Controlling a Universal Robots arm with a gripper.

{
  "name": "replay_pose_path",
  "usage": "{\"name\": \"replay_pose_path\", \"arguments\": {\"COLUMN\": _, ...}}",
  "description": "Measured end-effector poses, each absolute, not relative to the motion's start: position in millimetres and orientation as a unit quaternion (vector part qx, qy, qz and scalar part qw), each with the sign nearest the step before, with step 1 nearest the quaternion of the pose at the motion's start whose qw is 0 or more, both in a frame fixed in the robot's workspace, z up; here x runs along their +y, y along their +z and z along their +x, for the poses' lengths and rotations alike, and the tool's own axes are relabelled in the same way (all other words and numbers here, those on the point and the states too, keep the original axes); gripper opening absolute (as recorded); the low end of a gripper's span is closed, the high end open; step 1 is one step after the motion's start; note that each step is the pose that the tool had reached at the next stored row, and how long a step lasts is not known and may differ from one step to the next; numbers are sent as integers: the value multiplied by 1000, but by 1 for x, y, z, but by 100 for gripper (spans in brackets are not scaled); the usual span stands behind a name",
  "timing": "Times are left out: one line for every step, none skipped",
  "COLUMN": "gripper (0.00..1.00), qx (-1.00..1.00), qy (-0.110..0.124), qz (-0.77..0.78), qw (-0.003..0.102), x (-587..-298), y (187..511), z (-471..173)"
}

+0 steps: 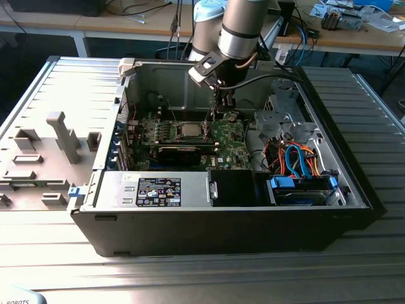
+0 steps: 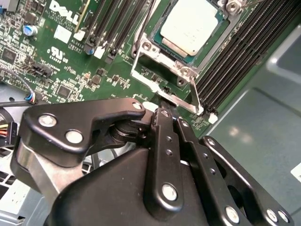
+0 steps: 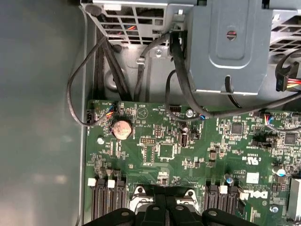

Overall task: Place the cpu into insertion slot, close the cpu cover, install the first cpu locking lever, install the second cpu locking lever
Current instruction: 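Close the cpu cover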

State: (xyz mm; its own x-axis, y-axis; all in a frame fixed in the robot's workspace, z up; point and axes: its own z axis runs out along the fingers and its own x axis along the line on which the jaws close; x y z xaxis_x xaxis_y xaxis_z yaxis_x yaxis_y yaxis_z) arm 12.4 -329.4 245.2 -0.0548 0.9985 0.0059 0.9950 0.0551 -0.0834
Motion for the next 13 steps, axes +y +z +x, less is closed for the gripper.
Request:
{"name": "replay_pose_path", "arguments": {"gripper": 11, "qx": -726, "qy": 28, "qz": -687, "qw": 31, "x": -329, "y": 245, "z": 11}}
{"name": "replay_pose_path", "arguments": {"gripper": 11, "qx": -726, "qy": 28, "qz": -687, "qw": 31, "x": -329, "y": 245, "z": 10}}
{"name": "replay_pose_path", "arguments": {"gripper": 11, "qx": -726, "qy": 28, "qz": -687, "qw": 31, "x": -329, "y": 245, "z": 9}}
{"name": "replay_pose_path", "arguments": {"gripper": 11, "qx": -726, "qy": 28, "qz": -687, "qw": 31, "x": -329, "y": 245, "z": 8}}
{"name": "replay_pose_path", "arguments": {"gripper": 11, "qx": -726, "qy": 28, "qz": -687, "qw": 31, "x": -329, "y": 245, "z": 6}}
{"name": "replay_pose_path", "arguments": {"gripper": 11, "qx": -726, "qy": 28, "qz": -687, "qw": 31, "x": -329, "y": 245, "z": 5}}
{"name": "replay_pose_path", "arguments": {"gripper": 11, "qx": -726, "qy": 28, "qz": -687, "qw": 31, "x": -329, "y": 245, "z": 4}}
{"name": "replay_pose_path", "arguments": {"gripper": 11, "qx": -726, "qy": 28, "qz": -687, "qw": 31, "x": -329, "y": 245, "z": 2}}
{"name": "replay_pose_path", "arguments": {"gripper": 11, "qx": -726, "qy": 28, "qz": -687, "qw": 31, "x": -329, "y": 245, "z": 2}}
{"name": "replay_pose_path", "arguments": {"gripper": 11, "qx": -726, "qy": 28, "qz": -687, "qw": 31, "x": -329, "y": 245, "z": 1}}
{"name": "replay_pose_path", "arguments": {"gripper": 11, "qx": -726, "qy": 28, "qz": -687, "qw": 31, "x": -329, "y": 245, "z": 0}}
{"name": "replay_pose_path", "arguments": {"gripper": 11, "qx": -726, "qy": 28, "qz": -687, "qw": 31, "x": -329, "y": 245, "z": -1}}
{"name": "replay_pose_path", "arguments": {"gripper": 11, "qx": -726, "qy": 28, "qz": -687, "qw": 31, "x": -329, "y": 245, "z": -3}}
